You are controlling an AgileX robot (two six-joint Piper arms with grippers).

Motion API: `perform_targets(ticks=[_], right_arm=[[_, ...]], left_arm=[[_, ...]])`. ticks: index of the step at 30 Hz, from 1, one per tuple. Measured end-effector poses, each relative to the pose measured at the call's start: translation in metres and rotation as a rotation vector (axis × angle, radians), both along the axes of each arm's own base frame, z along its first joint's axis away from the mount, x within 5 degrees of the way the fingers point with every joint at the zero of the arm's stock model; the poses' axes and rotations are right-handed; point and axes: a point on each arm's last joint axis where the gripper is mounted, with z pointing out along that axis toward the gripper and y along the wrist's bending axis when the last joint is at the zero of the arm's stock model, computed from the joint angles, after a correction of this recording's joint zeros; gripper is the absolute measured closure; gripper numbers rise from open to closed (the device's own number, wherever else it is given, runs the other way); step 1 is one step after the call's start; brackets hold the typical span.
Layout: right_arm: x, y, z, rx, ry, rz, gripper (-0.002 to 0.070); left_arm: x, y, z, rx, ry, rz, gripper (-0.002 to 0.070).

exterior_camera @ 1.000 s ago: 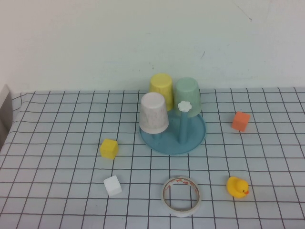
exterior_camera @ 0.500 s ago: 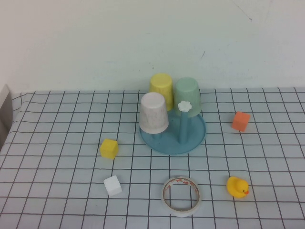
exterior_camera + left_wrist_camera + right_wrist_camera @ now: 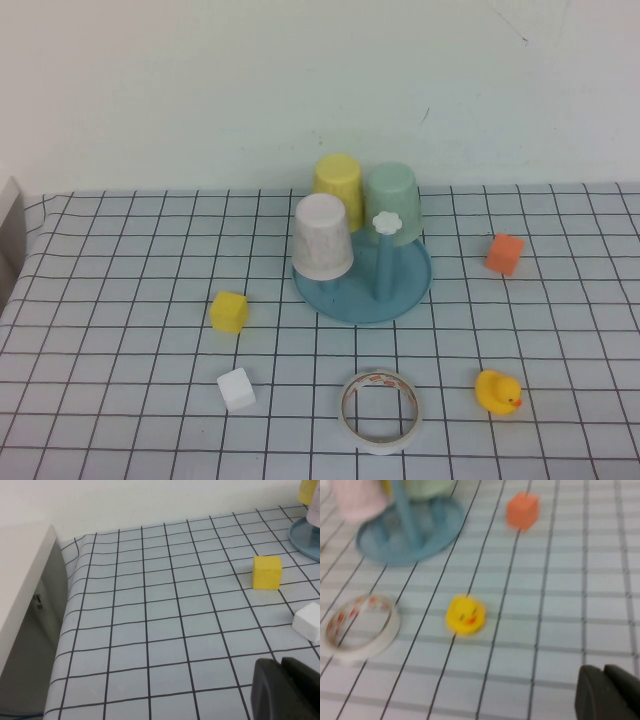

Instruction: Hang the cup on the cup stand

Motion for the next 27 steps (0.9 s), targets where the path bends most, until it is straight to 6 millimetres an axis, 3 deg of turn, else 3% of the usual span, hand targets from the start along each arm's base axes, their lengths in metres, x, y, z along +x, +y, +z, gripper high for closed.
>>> perform_targets(ticks=[8,13,27], right_arm=[[-0.012,-0.012,0.008,-0.094,-0.17,-0.126,0.0665],[-0.017,-0.014,0.005,-0.24,-0.163,-0.119,0.0665],[-0.017,-0.014,0.005,-0.271,-0.162,-0.11,0.0665]], left_arm=[[0.0,0.0,0.0,0.0,0.0,0.0,0.0676],[0.0,0.0,0.0,-0.001,-0.002,0.0,0.0676],[0.0,0.0,0.0,-0.001,-0.002,0.0,0.0676]])
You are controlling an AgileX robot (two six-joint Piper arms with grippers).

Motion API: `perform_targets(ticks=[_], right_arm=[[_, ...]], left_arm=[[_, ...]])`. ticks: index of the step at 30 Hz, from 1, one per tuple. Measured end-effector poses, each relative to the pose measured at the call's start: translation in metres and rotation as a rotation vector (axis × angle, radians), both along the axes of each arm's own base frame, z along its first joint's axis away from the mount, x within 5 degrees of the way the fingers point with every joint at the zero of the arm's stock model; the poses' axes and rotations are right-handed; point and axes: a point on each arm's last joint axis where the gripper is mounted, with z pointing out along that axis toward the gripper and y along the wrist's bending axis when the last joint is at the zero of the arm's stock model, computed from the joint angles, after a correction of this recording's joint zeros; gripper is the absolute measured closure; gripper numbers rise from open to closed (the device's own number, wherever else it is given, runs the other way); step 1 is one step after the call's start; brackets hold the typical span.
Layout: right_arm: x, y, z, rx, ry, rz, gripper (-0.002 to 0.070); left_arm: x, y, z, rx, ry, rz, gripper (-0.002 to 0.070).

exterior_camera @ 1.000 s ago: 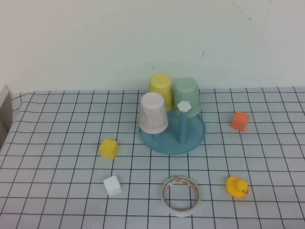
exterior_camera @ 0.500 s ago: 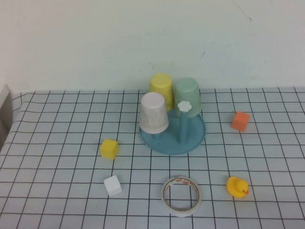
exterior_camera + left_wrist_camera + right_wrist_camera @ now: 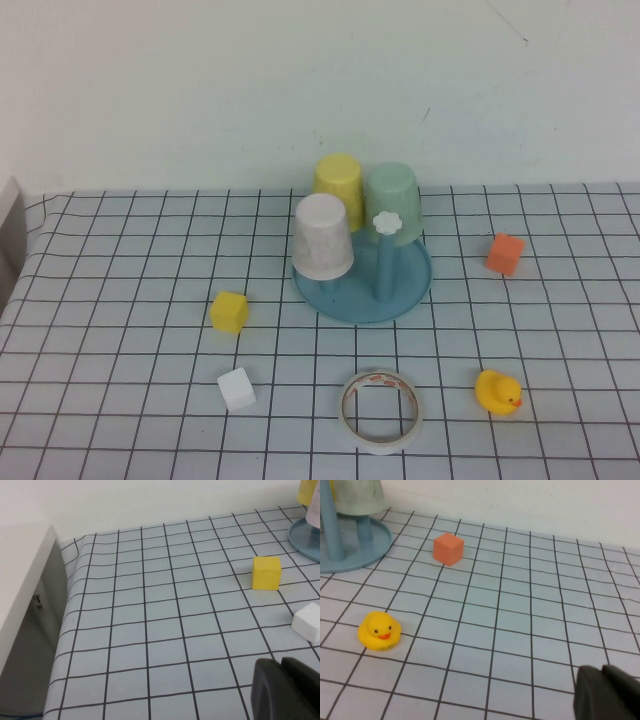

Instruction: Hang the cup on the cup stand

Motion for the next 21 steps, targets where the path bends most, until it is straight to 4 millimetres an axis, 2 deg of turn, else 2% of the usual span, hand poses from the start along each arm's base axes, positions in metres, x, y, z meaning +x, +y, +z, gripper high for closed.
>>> perform_targets(ticks=[6,12,21], right_arm=[[0.0,-0.0002,0.0,0.104,0.002,-0.036,0.0665],[-0.0005,-0.0074,-0.0006,0.242,0.004,-0.164,0.0665],[-0.0006,-0.0091,-0.0001,0.244,0.0,-0.184,0.0665]], left_arm=[[0.0,0.0,0.0,0.0,0.0,0.0,0.0676],[0.0,0.0,0.0,0.0,0.0,0.0,0.0676],[0.0,0.0,0.0,0.0,0.0,0.0,0.0676]])
